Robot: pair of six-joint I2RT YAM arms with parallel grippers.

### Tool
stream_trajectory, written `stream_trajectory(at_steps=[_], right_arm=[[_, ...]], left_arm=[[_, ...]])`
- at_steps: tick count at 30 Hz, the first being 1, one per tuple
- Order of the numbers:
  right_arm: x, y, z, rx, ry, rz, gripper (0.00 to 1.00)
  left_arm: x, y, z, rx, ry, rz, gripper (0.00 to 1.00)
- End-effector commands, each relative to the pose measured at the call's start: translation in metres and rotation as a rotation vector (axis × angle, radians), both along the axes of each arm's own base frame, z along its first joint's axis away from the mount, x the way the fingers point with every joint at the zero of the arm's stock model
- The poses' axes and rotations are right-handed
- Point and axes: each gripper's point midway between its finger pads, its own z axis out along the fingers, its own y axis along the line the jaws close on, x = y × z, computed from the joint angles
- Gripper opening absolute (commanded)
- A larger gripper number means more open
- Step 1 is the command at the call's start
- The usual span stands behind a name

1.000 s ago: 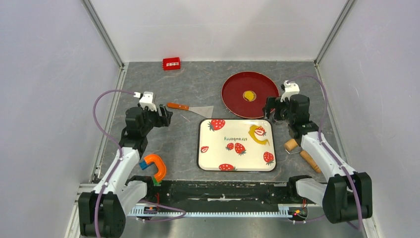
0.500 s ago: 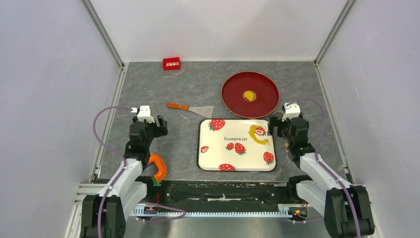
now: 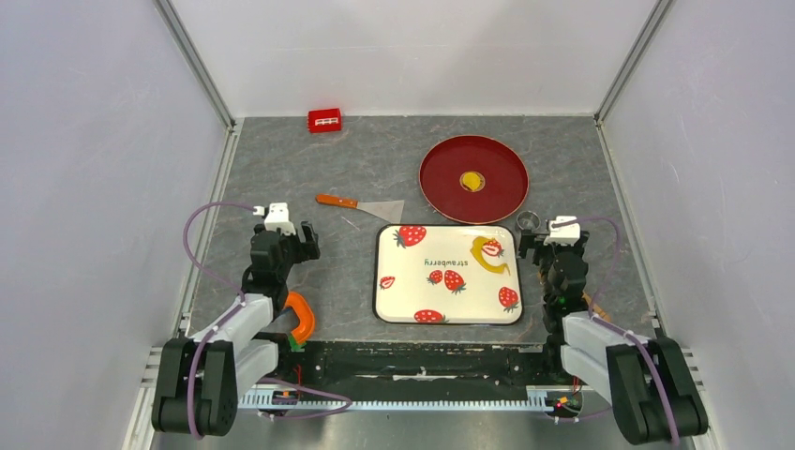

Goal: Roll out the dumpling wrappers from the dough

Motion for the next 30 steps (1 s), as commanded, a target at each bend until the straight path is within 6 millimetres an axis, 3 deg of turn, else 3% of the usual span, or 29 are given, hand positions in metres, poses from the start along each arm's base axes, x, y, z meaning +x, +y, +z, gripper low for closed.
stream_trajectory(at_steps=[1,5,8,13,15,19,23,30], right_arm=[[-0.016,-0.015,-0.014,-0.010,-0.025,-0.072,0.98],[-0.008,-0.015,-0.002,-0.030,-0.073,-0.066,0.98],[0.003,-0.015,-0.004,-0.053,-0.037,-0.069,0.98],[0.004,-0.012,0.001,-0.097,-0.071,-0.030,0.98],[-0.005,-0.016,0.006,-0.093,-0.125,-0.044,0.98],[-0.009,0.010,0.007,-0.147,-0.148,0.126,0.98],[-0.007,-0.001,0.005,-0.126,-0.134,0.053,0.98],[-0.015,-0.015,0.008,-0.094,-0.154,-0.036,0.98]], left_arm=[[0.020,0.005,0.027,0.026,-0.089,0.014,0.90],[0.026,0.004,0.034,0.079,-0.173,-0.022,0.90],[0.037,0.008,0.039,0.095,-0.200,0.001,0.91],[0.048,-0.008,0.036,0.100,-0.185,-0.101,0.88],[0.045,-0.009,0.034,0.093,-0.170,-0.105,0.87],[0.034,-0.007,0.030,0.096,-0.143,-0.098,0.88],[0.027,0.009,0.038,0.106,-0.194,-0.007,0.89],[0.013,0.015,0.043,0.070,-0.245,0.048,0.90]])
